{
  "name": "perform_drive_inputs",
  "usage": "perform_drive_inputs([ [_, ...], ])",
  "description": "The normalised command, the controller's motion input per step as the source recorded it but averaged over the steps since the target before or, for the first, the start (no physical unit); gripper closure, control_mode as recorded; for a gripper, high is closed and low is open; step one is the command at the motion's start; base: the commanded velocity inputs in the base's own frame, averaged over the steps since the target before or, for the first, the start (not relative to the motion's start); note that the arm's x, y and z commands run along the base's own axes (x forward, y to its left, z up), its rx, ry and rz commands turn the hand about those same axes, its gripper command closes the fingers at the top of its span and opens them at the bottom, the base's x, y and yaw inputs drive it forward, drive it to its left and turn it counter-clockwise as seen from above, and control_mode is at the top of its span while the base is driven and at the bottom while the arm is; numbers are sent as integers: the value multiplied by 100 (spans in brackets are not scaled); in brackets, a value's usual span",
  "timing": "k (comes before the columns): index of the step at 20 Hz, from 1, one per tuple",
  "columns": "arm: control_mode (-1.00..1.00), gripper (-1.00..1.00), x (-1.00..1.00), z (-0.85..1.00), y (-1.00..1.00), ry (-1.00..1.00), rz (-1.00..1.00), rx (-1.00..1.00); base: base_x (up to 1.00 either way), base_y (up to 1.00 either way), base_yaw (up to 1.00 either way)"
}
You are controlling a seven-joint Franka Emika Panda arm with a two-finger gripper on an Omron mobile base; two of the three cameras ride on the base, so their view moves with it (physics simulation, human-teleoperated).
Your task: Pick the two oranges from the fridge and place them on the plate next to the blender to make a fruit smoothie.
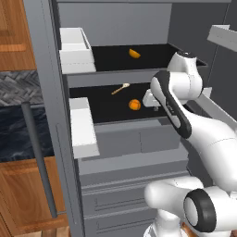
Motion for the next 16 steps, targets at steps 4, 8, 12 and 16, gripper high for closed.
perform_drive_inputs([
  [4, -100, -100, -15, 0, 10, -7, 0, 0, 0, 0, 0],
  [8, -100, -100, -72, 13, 0, -39, 0, 0, 0, 0, 0],
  [12, -100, -100, -79, 45, 1, -49, -4, 0, 0, 0, 0],
  [16, -100, -100, -62, 87, 5, -50, -4, 0, 0, 0, 0],
])
